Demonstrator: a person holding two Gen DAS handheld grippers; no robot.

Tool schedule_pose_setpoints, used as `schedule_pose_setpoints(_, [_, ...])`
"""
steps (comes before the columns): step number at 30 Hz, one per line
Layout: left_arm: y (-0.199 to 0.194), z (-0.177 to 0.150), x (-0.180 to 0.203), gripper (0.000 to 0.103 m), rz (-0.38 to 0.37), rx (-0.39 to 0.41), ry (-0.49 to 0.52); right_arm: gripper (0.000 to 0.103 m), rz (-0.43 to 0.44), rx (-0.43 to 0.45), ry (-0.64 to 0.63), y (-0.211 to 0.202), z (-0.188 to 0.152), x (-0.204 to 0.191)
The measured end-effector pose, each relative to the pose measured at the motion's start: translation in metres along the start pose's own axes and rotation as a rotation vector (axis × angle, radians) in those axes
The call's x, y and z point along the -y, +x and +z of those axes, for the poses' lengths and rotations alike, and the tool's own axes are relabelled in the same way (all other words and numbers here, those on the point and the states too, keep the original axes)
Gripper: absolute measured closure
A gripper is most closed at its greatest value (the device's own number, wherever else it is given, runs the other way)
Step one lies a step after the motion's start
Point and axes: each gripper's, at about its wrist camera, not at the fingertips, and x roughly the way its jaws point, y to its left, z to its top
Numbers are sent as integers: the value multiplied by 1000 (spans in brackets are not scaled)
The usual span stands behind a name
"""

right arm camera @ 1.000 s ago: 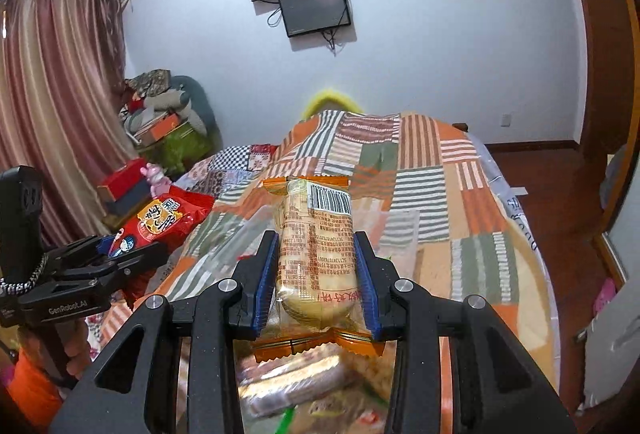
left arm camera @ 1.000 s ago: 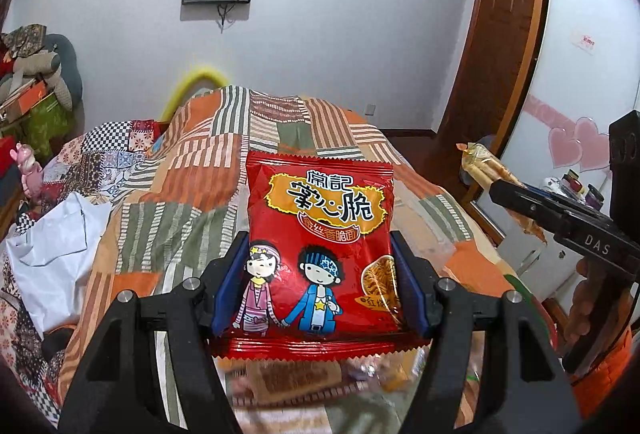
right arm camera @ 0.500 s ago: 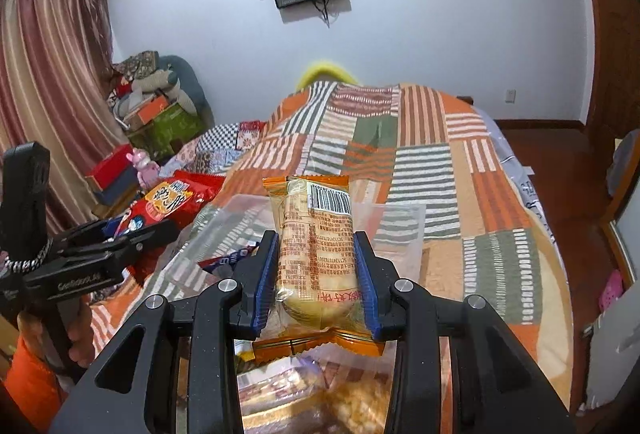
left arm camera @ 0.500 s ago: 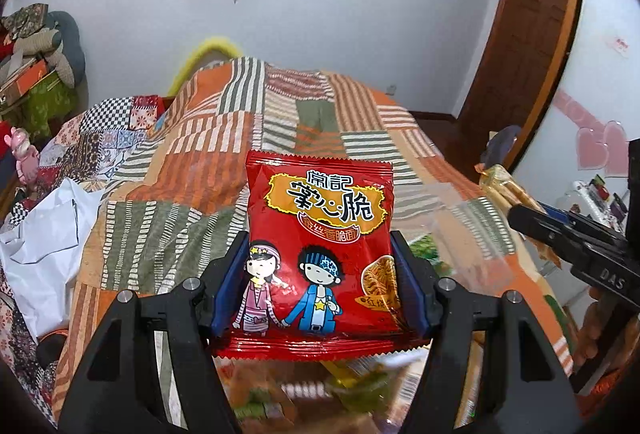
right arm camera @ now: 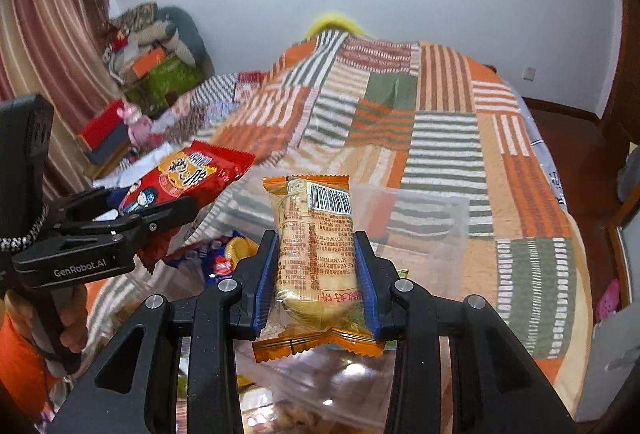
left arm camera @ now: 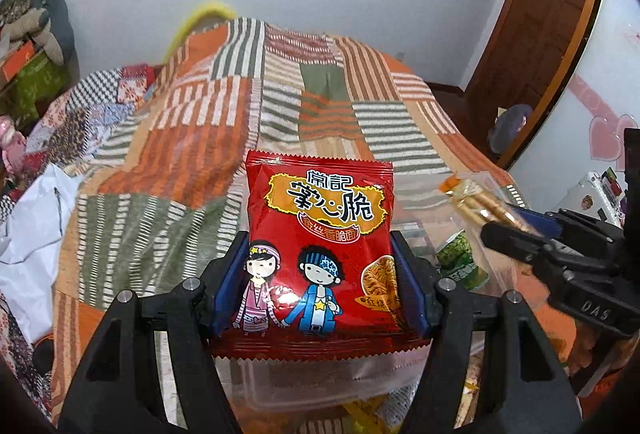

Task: Organize snacks
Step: 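Carry the red bag and biscuit bar over the box and release both, then grasp the square wrapped cake with the left tool while the right tool grasps the cracker bag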

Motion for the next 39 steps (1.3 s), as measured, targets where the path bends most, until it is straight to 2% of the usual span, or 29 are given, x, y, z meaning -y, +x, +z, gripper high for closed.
schedule_pose_setpoints(7, [16, 2, -1, 37, -1, -40, 1, 69, -4, -95, -23, 24, -1, 0])
schedule_pose_setpoints(14, [14, 2, 0, 32, 5, -44, -2, 68, -5, -119, -9, 29, -1, 2])
schedule_pose_setpoints(16, [8, 2, -1, 28, 10, -28, -12, 65, -8, -116, -5, 27, 0, 4])
schedule_pose_setpoints(24, [-34, 3, 4, 22, -7, 38, -6, 60, -3, -54, 4, -5, 3, 2])
schedule_pose_setpoints(28, [-60, -3, 12, 16, -5, 65, 27, 53, -8, -5, -8, -28, 2, -5])
schedule_pose_setpoints(39, [-120, -45, 22, 8, 26, 106, 95, 41, -47, 113, -42, -88, -22, -18])
